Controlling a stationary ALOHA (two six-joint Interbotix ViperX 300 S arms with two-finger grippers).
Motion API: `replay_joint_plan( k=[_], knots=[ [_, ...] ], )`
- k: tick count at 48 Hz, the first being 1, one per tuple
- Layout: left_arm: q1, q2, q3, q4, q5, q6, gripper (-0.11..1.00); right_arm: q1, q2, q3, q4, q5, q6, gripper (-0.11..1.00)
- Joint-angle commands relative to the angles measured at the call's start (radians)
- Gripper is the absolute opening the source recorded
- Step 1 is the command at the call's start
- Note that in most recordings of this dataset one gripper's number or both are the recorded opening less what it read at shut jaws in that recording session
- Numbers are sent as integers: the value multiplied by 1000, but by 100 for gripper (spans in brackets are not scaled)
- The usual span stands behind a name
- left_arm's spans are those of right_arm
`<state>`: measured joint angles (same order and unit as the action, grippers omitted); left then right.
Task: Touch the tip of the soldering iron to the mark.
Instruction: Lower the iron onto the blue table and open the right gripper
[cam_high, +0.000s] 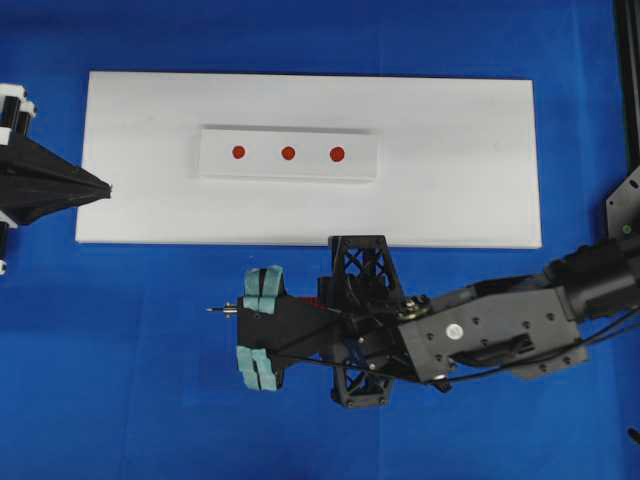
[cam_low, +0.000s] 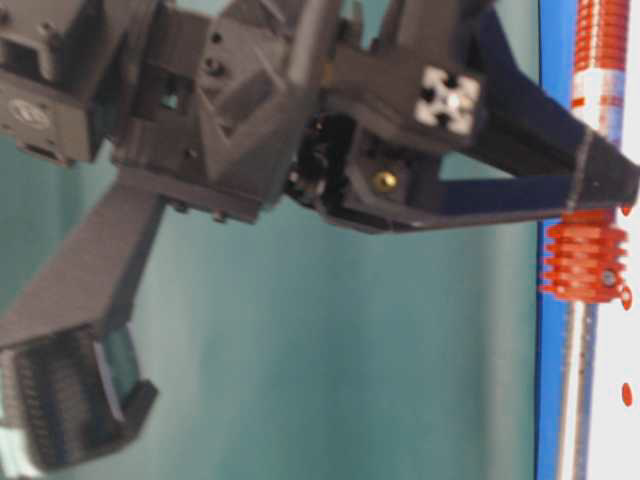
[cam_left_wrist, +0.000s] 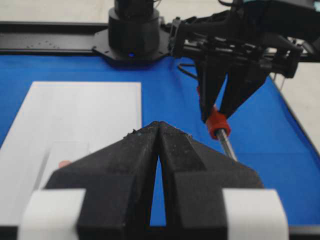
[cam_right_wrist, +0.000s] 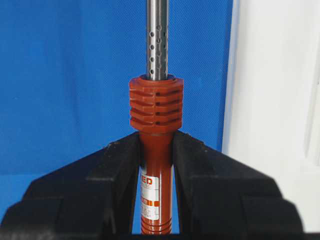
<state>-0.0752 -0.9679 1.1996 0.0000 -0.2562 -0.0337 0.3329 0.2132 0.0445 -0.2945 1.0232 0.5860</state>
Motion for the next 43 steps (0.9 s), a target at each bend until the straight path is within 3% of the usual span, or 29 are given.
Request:
replay_joint_plan(
  k=[1, 8, 23, 43],
  knots=[
    [-2, 3, -11, 2, -9, 0, 0, 0, -6, -20, 5, -17, 5, 7],
    [-2, 3, -11, 2, -9, 0, 0, -5, 29, 5, 9, -92, 25, 7],
    [-3, 5, -11, 2, -8, 0, 0, -6, 103, 94, 15, -318, 140, 7],
    [-2, 8, -8, 2, -2, 0, 0, 6, 170, 124, 20, -474, 132, 7]
  ],
)
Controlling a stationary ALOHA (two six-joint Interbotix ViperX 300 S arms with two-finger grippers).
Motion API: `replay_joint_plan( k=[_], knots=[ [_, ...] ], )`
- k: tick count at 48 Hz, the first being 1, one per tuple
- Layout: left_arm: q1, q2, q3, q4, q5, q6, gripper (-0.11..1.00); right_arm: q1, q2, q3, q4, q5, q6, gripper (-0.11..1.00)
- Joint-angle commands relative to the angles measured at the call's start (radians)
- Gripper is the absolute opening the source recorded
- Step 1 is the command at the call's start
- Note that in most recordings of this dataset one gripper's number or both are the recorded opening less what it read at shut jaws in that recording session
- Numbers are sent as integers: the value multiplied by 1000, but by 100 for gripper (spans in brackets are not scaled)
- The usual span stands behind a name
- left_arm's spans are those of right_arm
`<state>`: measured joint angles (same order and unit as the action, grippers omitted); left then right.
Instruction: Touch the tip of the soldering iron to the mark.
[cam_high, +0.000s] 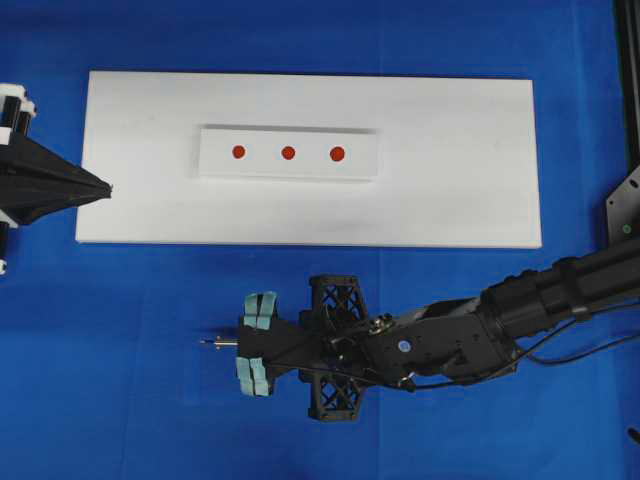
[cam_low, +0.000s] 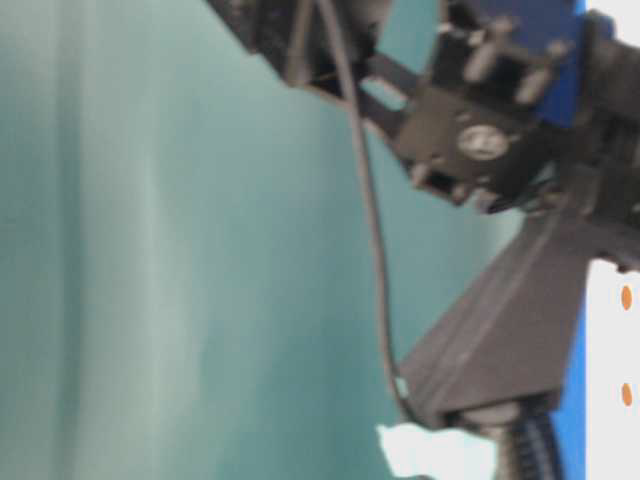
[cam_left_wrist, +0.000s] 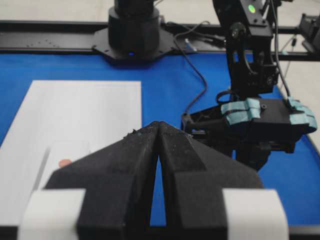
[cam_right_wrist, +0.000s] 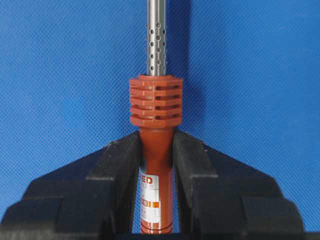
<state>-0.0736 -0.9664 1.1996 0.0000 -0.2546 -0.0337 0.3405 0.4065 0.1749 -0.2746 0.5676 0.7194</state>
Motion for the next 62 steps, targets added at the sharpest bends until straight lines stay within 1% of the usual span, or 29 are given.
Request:
replay_joint_plan(
  k=[1, 25, 32, 34, 36, 38, 39, 41, 45, 47, 48, 50, 56, 62],
  knots=[
    [-3, 6, -6, 2, -3, 0, 0, -2, -23, -6, 2, -23, -3, 7],
    [-5, 8, -6, 2, -3, 0, 0, -5, -25, -2, -5, -37, -6, 7],
    [-5, 6, -5, 2, -2, 0, 0, -9, -26, -2, -3, -37, -3, 8],
    [-3, 6, -5, 2, 0, 0, 0, -11, -26, -2, -3, -35, -3, 15],
    [-3, 5, -5, 2, 3, 0, 0, -11, -26, -3, -5, -35, -2, 24],
    [-3, 3, -5, 2, 6, 0, 0, -11, -29, -2, -5, -31, -2, 36],
    [-3, 3, -5, 2, 8, 0, 0, -11, -29, -2, -5, -28, -2, 44],
    [-3, 2, -5, 2, 11, 0, 0, -11, -31, -5, -5, -18, -2, 57],
    [-5, 2, -5, 2, 12, 0, 0, -11, -35, -6, -9, 5, -2, 80],
    [-5, 0, -5, 2, 12, 0, 0, -11, -38, -8, -12, 14, -2, 90],
    [-3, 2, -5, 2, 14, 0, 0, -12, -41, -6, -14, 18, -2, 92],
    [-5, 2, -5, 2, 12, 0, 0, -11, -49, -6, -14, 26, -2, 93],
    [-5, 0, -5, 2, 12, 0, 0, -11, -87, -6, -14, 41, -3, 85],
    [-3, 0, -5, 2, 12, 0, 0, -11, -153, -5, -15, 80, -5, 85]
  ],
)
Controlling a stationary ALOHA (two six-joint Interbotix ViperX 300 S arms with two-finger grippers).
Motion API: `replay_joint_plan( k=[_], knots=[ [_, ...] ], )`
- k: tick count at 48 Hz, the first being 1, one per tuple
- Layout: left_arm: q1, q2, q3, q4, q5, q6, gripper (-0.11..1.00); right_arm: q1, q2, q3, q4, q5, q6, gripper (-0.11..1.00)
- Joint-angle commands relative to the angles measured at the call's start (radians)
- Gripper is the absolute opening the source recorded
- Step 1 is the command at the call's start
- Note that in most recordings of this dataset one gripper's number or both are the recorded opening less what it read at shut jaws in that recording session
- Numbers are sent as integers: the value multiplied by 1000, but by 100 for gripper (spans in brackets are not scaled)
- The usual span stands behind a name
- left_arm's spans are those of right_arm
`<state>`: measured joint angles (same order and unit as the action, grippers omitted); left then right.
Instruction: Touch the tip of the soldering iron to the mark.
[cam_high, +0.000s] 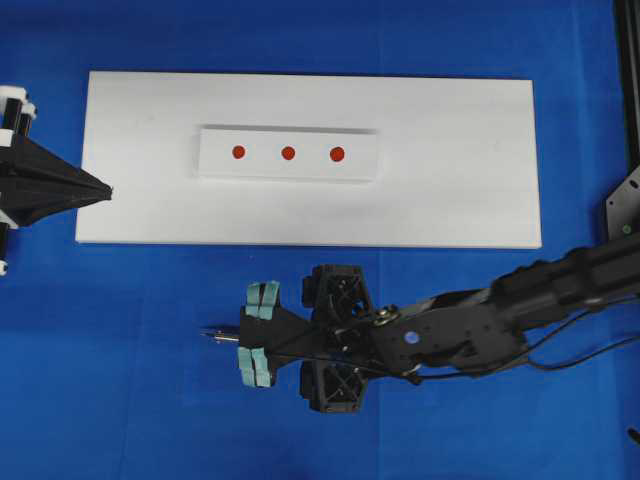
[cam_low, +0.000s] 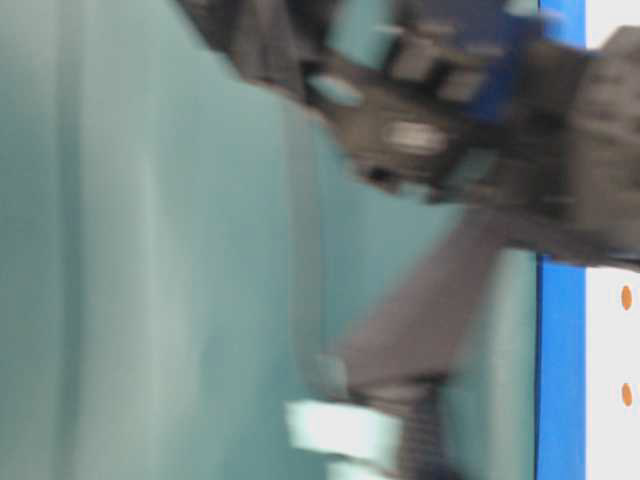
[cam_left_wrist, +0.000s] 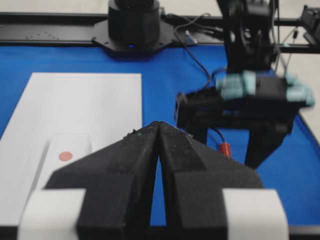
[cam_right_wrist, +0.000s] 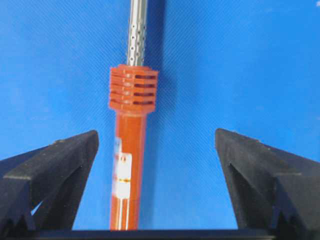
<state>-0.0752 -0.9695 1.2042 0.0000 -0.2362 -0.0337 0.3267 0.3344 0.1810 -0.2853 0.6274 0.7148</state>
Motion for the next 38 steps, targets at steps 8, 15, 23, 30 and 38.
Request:
replay_joint_plan(
  k=[8, 15, 23, 30, 38],
  knots=[
    [-2, 3, -9, 2, -6, 0, 0, 3, -187, -15, -6, 114, 0, 85],
    [-3, 3, -9, 2, -6, 0, 0, 3, -265, -18, -23, 216, 2, 85],
    [-3, 3, -9, 2, -5, 0, 0, 3, -299, -18, -32, 261, -2, 85],
    [-3, 3, -9, 2, -5, 0, 0, -8, -298, -17, -54, 252, -3, 84],
    [-2, 5, -9, 2, -6, 0, 0, -77, -301, -15, -80, 252, -38, 84]
  ],
)
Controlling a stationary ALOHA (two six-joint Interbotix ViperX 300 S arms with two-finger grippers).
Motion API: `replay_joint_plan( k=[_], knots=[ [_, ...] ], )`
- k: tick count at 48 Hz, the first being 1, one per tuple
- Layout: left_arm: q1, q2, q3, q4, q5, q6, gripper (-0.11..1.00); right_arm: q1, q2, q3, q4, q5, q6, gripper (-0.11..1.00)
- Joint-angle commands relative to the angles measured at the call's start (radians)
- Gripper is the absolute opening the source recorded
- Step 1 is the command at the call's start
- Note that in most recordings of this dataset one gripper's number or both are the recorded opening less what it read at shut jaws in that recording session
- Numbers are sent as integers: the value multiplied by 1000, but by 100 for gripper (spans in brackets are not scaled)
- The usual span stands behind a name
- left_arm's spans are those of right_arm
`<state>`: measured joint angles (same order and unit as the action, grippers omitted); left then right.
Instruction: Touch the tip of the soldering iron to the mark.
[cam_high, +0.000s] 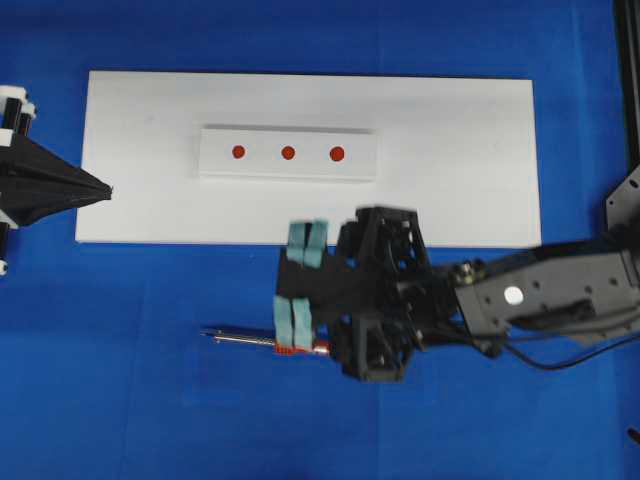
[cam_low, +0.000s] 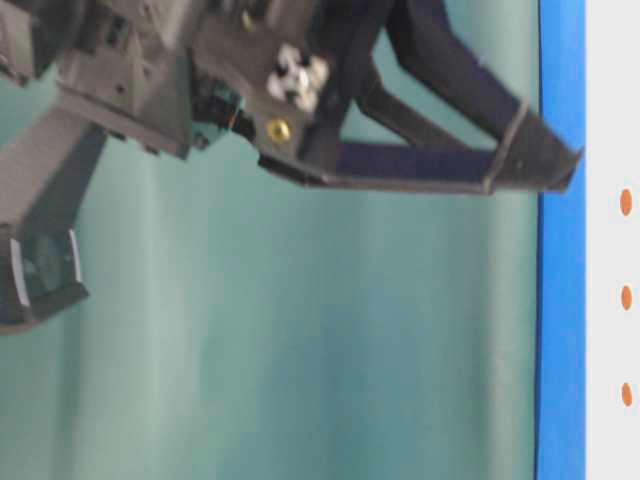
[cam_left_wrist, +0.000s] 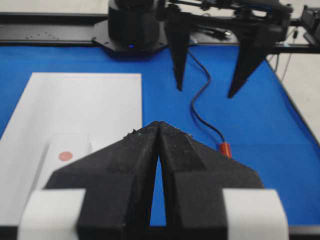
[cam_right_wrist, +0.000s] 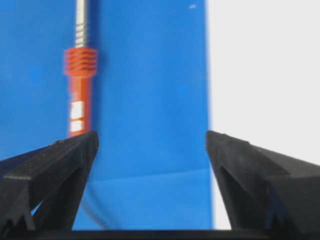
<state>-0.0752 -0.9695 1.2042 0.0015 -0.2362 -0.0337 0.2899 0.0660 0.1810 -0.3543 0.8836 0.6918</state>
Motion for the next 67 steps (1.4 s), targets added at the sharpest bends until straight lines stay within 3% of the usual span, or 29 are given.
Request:
replay_joint_plan(
  k=[1, 16, 33, 48, 67],
  knots=[
    [-3, 5, -9, 0, -5, 0, 0, -51, -34, -17, -11, -5, -25, 84],
    [-3, 5, -9, 0, -5, 0, 0, -236, -40, -17, 5, -35, -199, 84],
    [-3, 5, -9, 0, -3, -2, 0, -255, -146, 34, 9, -52, -238, 84],
    [-3, 3, -8, 0, -3, -2, 0, -255, -407, 242, 8, -109, -229, 84],
    [-2, 3, -8, 0, -8, 0, 0, -262, -839, 526, 5, -238, -225, 84]
  ],
)
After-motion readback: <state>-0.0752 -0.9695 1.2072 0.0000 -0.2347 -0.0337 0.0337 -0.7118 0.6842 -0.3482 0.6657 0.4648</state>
